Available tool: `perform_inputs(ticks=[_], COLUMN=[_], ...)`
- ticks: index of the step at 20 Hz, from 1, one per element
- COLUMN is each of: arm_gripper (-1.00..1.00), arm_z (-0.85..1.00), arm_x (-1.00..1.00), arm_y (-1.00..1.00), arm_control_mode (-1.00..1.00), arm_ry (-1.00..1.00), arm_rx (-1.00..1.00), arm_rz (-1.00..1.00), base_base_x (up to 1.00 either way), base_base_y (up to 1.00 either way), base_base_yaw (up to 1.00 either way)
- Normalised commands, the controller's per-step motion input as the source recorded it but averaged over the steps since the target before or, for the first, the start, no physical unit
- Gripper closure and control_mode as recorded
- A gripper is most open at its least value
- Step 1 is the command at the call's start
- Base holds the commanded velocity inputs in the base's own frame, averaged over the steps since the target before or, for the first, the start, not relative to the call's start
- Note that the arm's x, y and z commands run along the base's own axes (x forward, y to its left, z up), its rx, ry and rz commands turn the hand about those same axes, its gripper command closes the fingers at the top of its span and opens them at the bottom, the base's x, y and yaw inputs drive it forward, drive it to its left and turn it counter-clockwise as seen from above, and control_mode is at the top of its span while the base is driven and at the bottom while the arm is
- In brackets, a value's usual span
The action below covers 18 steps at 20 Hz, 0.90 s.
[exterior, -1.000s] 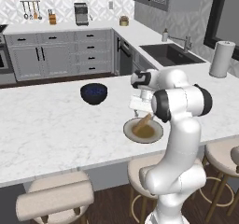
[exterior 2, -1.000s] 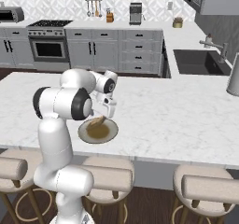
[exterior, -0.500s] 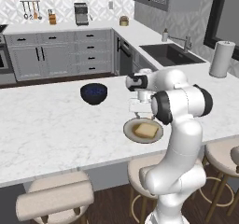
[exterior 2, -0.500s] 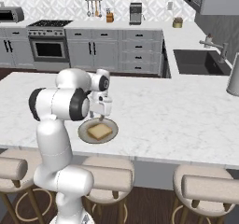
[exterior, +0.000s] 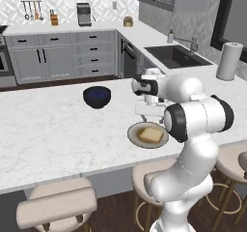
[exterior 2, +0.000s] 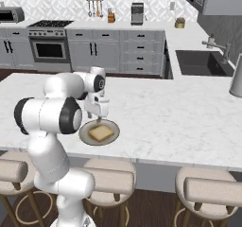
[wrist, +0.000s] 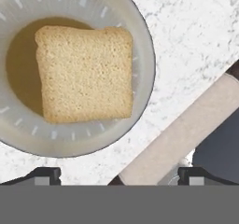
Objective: Start the toaster. Once the lever pops up, take the bread to the plate on the dining counter.
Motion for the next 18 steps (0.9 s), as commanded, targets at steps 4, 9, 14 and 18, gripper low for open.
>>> perform_inputs(ticks=[4, 9, 14, 18], arm_gripper=[-1.00, -1.00, -1.00, -1.00], arm_z=[0.30, 0.89, 0.51, 0.28], arm_x=[-1.00, -0.70, -0.60, -0.85], arm_y=[0.00, 0.20, 0.50, 0.55], arm_control_mode=[-1.00, -1.00, -1.00, -1.00], arm_ry=[-0.38, -0.13, -0.11, -0.11], arm_rx=[0.00, -0.04, -0.06, -0.06], arm_rz=[0.06, 0.05, 0.03, 0.00], base_base_x=[0.00, 0.00, 0.00, 0.00], base_base_y=[0.00, 0.00, 0.00, 0.00], base_base_yaw=[0.00, 0.00, 0.00, 0.00])
